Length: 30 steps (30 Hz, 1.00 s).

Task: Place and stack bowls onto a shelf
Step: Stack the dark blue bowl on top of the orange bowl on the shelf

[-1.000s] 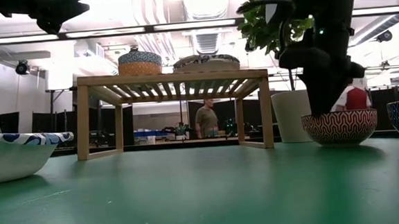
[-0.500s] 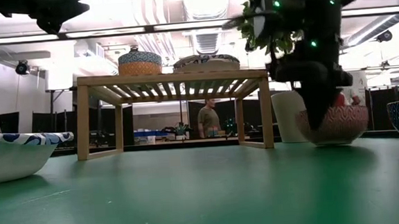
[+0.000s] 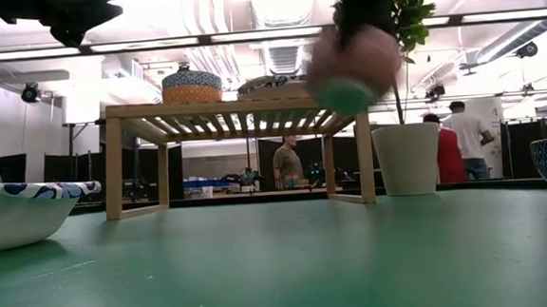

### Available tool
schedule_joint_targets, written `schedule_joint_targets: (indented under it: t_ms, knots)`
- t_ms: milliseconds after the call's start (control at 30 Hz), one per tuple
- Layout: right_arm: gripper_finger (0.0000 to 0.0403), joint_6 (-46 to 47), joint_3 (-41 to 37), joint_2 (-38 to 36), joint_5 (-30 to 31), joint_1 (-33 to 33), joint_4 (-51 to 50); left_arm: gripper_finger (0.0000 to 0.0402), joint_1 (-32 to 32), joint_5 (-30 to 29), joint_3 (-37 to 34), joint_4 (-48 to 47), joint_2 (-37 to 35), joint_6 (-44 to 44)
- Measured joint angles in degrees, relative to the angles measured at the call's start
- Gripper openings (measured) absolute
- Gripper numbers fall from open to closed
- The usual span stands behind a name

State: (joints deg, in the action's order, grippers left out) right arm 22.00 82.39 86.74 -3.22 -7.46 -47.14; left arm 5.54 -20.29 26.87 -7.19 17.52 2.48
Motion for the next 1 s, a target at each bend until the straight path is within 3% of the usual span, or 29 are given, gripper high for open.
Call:
schedule_joint_targets:
  t_ms: [200,500,733,1000]
  knots:
    - [0.0013,-16.9,4.5,0.0,3.2,-0.2,15.1,0.0164,0.0,-0.2,0.0,0.4,0.0,0.2]
    - [0.0013,-40.9,4.5,0.7,15.9,3.1,35.6,0.0164,0.0,-0.2,0.0,0.7,0.0,0.2]
    - [0.0013,-47.3,5.8,4.1,14.9,8.4,46.3,0.0164,0.0,-0.2,0.0,0.7,-0.2,0.2]
    - [0.0013,-47.6,14.9,12.2,14.9,13.4,45.3,0.0164,0.0,-0.2,0.0,0.2,-0.4,0.5]
